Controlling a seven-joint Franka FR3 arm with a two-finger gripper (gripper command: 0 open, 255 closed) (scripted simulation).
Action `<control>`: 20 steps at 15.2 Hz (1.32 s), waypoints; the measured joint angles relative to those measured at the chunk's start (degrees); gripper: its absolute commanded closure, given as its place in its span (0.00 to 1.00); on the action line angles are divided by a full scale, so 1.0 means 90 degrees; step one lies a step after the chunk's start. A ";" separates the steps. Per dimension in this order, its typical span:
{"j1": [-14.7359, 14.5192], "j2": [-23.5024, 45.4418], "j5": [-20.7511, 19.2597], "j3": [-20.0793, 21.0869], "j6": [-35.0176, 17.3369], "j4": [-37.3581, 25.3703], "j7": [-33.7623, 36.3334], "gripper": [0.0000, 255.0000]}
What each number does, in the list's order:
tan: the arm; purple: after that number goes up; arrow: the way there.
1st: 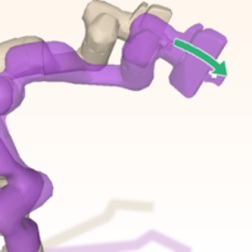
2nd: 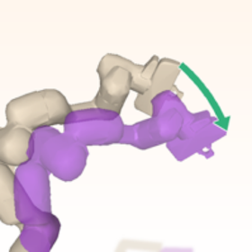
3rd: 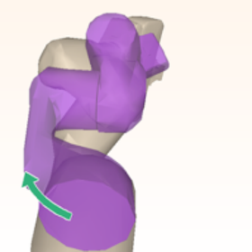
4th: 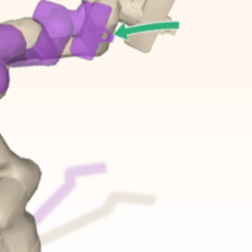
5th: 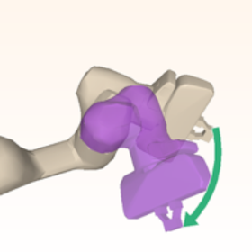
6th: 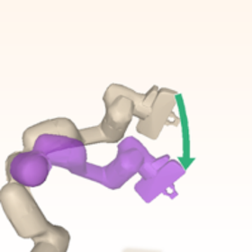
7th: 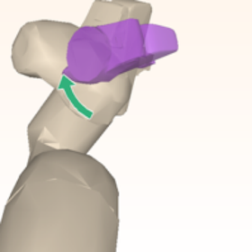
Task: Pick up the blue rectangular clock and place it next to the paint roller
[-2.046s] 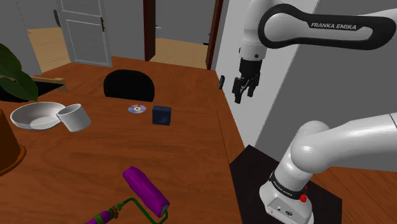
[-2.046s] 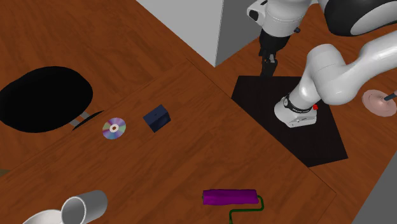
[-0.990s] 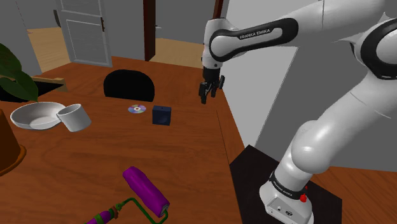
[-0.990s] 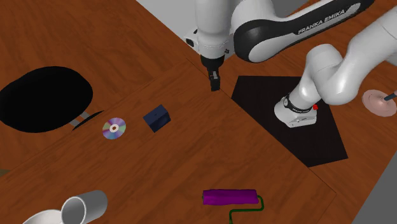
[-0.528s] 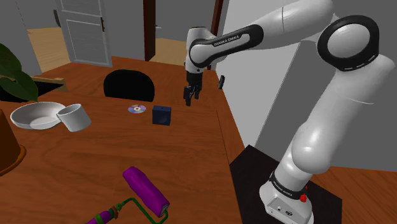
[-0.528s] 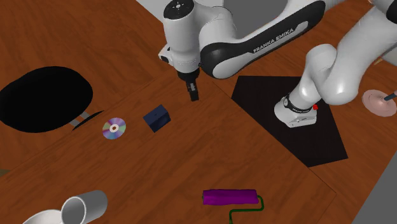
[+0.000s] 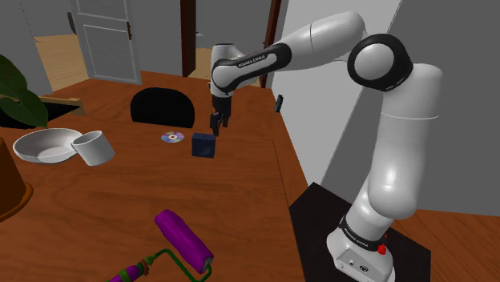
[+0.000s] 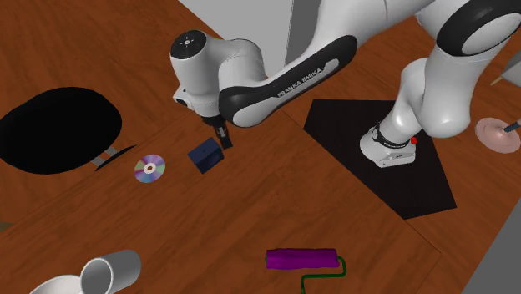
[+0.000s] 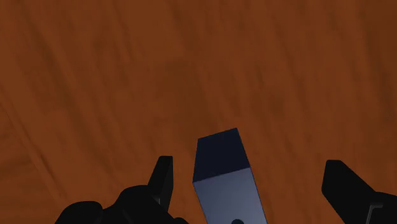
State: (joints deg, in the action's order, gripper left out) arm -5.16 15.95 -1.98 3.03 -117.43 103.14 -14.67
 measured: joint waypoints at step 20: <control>-0.0158 0.2094 -0.0111 0.0162 -0.0279 -0.1907 -0.0502 0.00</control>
State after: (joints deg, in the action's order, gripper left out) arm -6.59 34.80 -2.98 4.48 -119.94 85.97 -19.19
